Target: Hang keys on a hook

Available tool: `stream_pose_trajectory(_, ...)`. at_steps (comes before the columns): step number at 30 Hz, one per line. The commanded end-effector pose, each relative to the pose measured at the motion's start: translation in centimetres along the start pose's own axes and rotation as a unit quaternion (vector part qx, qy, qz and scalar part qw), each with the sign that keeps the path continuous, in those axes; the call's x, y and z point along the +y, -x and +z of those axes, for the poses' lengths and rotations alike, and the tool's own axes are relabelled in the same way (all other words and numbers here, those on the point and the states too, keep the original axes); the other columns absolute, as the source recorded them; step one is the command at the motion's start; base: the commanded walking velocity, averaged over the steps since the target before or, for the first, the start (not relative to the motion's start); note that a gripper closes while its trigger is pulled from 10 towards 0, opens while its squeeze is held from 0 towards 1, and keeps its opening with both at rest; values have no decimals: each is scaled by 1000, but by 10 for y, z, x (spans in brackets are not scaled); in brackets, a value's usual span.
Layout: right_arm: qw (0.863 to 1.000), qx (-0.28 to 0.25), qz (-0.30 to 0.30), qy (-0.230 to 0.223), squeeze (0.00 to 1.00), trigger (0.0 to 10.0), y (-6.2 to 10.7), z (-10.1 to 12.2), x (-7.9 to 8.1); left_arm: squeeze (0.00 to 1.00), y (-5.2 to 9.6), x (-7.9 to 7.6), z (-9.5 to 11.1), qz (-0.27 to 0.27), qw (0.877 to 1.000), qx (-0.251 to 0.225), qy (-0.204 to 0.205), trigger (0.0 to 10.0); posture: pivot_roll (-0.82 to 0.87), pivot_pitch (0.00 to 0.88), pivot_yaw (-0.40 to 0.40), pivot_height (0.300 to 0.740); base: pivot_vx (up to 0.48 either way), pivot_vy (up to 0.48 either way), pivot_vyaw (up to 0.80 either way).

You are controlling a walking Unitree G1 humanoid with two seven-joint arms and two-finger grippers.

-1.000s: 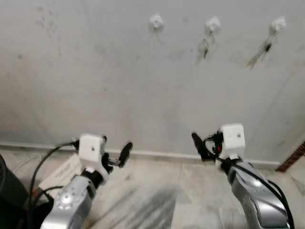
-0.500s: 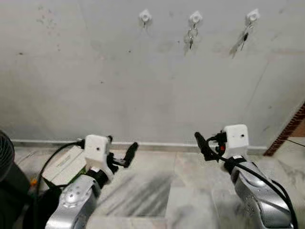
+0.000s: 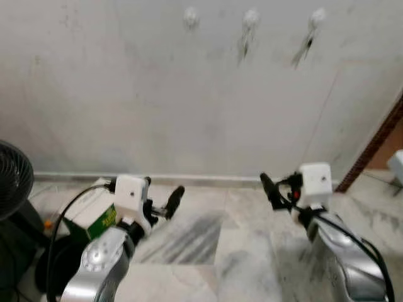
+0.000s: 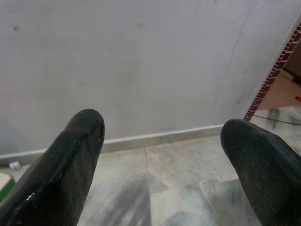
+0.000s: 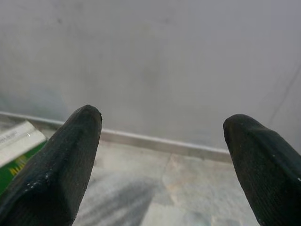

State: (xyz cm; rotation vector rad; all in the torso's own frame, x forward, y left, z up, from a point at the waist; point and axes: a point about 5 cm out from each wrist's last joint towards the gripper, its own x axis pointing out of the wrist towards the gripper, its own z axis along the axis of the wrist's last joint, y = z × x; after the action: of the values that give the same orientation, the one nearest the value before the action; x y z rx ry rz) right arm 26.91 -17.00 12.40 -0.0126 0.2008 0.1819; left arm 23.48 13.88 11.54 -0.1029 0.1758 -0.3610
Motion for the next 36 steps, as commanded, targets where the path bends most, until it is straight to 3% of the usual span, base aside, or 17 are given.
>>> stream_pose_trajectory(1,1000,2,2,-1,0,10000,-1,2,0,0,-1,2,2,2,1000,-6,-4,10000,30,0,18,740,0,0,-400)
stream_pose_trajectory(12,1000,0,0,5,0,10000,-2,4,0,0,-11,13,14,2,1000,-26,-8,10000,13,0,20,740,0,0,-777)
stream_pose_trajectory(31,1000,-13,-23,-3,0,10000,-2,9,-8,0,-12,10,12,1,1000,-25,13,10000,7,0,24,740,0,0,-775)
stream_pose_trajectory(36,1000,-11,-22,-6,0,10000,-1,8,-6,0,-12,10,12,-1,1000,-26,13,10000,8,0,26,740,0,262,-775)
